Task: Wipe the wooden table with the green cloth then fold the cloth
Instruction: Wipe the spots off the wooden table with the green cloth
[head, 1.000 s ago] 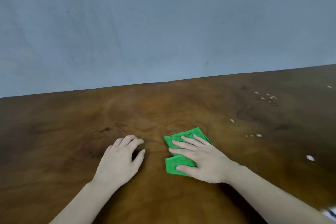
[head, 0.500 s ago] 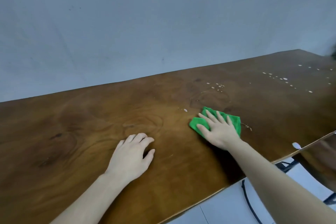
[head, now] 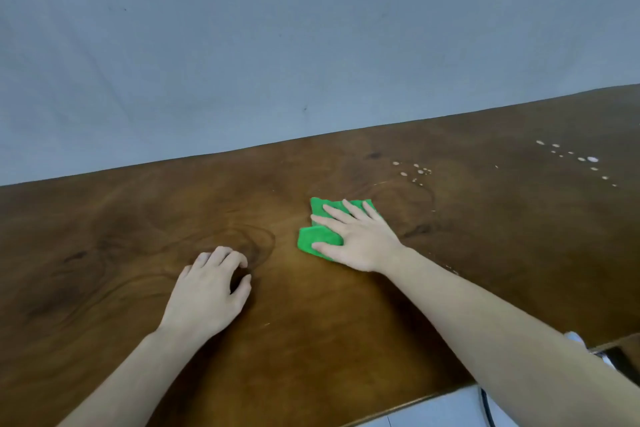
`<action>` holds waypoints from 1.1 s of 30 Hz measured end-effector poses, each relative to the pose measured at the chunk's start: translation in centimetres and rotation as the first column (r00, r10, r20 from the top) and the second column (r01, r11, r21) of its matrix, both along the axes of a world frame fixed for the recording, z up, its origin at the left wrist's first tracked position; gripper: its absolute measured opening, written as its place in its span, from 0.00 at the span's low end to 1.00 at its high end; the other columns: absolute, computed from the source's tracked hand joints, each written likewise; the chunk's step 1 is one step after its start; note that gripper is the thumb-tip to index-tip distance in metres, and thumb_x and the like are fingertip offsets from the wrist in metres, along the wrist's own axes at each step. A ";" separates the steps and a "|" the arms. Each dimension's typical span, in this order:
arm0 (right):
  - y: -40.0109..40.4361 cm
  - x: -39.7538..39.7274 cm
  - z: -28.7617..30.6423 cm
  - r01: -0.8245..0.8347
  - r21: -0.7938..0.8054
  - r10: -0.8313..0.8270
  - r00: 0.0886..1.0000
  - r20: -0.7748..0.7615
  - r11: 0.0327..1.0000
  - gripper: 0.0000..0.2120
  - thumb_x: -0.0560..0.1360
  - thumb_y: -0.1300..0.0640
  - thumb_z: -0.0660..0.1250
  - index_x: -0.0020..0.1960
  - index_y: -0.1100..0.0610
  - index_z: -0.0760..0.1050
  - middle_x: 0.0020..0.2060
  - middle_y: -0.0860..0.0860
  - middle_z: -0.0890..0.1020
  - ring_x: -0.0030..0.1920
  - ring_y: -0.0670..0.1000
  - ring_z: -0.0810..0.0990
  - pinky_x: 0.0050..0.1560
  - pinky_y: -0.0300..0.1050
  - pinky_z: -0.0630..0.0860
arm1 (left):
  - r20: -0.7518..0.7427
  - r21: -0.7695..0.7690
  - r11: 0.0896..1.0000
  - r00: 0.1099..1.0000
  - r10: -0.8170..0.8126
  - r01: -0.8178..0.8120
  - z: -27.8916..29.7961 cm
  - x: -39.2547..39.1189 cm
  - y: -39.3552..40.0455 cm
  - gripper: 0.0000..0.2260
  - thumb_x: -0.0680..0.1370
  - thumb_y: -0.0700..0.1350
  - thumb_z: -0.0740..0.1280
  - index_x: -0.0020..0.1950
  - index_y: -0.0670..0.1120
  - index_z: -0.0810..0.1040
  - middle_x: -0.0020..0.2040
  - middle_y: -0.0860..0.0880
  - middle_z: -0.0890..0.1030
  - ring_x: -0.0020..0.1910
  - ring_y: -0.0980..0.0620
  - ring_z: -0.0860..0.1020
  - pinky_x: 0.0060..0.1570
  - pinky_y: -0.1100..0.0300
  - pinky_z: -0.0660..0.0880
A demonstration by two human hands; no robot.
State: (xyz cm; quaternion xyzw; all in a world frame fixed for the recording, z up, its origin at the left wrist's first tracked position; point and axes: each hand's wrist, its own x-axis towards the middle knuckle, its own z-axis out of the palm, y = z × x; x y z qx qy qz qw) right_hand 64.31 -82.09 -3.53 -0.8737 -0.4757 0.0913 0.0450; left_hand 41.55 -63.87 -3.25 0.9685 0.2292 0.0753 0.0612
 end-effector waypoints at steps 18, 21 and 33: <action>1.5 -12.1 -0.2 -0.075 0.029 0.073 0.996 0.052 0.997 0.33 0.79 0.28 0.42 0.81 0.38 0.52 0.82 0.46 0.48 0.82 0.53 0.41 0.79 0.60 0.36 | 0.005 0.007 0.999 0.999 -0.040 0.040 0.1 -7.5 1.7 0.12 0.80 0.57 0.59 0.61 0.58 0.74 0.62 0.60 0.72 0.57 0.58 0.71 0.56 0.62 0.71; 1.9 -16.5 -0.1 -0.231 0.073 0.229 0.973 0.027 0.970 0.31 0.81 0.30 0.46 0.81 0.39 0.56 0.82 0.44 0.49 0.82 0.52 0.40 0.78 0.58 0.32 | 0.015 -0.001 0.999 0.999 -0.036 0.036 0.1 -9.5 2.6 0.12 0.80 0.56 0.59 0.61 0.58 0.74 0.62 0.60 0.72 0.58 0.58 0.71 0.55 0.62 0.71; 4.3 -18.6 0.0 -0.426 0.059 0.427 0.904 -0.005 0.903 0.30 0.80 0.31 0.52 0.80 0.37 0.56 0.82 0.40 0.49 0.82 0.48 0.40 0.80 0.52 0.36 | 0.096 0.014 0.999 0.995 -0.034 0.033 -0.8 -10.5 4.7 0.12 0.80 0.55 0.60 0.60 0.56 0.76 0.60 0.59 0.75 0.58 0.56 0.73 0.55 0.60 0.71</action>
